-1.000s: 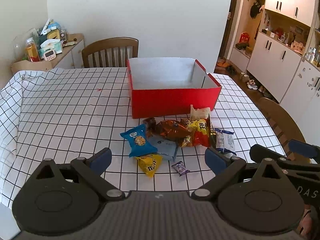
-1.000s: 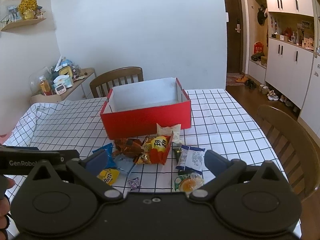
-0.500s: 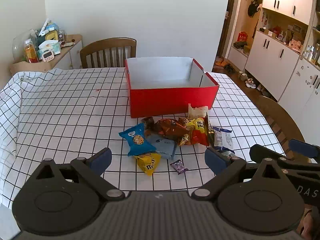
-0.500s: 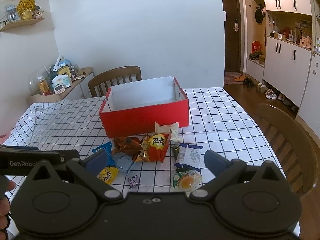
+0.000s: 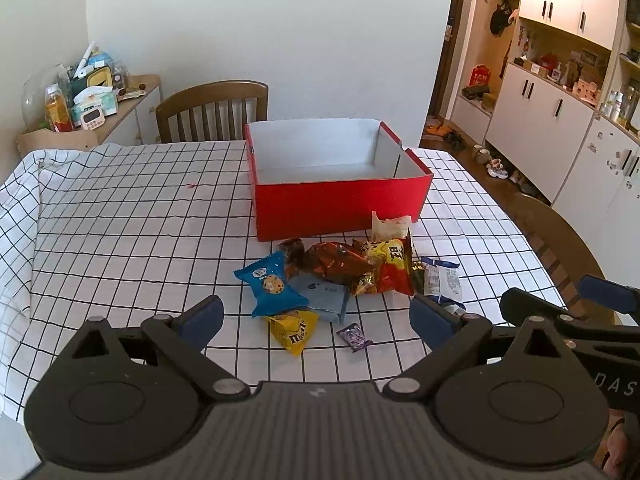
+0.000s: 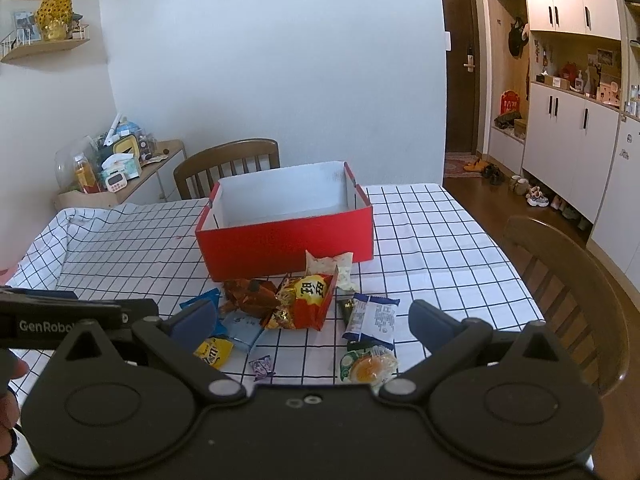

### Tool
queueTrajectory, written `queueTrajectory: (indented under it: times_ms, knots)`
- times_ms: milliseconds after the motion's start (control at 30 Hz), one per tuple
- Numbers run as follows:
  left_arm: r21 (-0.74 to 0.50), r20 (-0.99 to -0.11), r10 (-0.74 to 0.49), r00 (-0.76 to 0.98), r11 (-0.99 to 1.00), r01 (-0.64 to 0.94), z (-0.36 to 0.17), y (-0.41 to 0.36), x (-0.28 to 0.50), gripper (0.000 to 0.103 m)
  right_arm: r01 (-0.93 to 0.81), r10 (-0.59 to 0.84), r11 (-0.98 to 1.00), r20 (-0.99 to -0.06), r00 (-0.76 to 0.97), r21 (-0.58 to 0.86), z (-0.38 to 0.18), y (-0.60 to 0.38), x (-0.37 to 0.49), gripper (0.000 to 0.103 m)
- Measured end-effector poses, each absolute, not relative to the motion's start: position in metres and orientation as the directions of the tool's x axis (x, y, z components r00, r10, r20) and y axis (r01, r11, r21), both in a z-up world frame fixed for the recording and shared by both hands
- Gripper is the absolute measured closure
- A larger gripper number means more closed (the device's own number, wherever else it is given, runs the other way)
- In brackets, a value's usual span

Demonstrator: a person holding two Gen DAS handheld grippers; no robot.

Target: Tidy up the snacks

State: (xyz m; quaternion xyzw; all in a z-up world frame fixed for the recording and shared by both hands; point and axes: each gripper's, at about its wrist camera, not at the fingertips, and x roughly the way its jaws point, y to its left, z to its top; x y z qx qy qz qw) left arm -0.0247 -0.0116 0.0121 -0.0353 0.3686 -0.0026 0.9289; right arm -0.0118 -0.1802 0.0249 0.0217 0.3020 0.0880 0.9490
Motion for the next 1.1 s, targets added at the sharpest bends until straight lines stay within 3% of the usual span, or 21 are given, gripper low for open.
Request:
queueTrajectory:
  times_ms: [833,1100]
  knots:
    - [-0.085,-0.704,-0.048,0.709,0.996,-0.017,0.005,-0.01,-0.012,0.003,-0.177,0.186,0.982,-0.573,0.798,0.072,0.022,-0.176,-0.006,0.0]
    - [-0.116,-0.775,-0.056,0.63,0.992,-0.055,-0.022,-0.003,0.011,0.003,-0.137,0.169,0.985,-0.648,0.743,0.101,-0.001,-0.186,0.017,0.001]
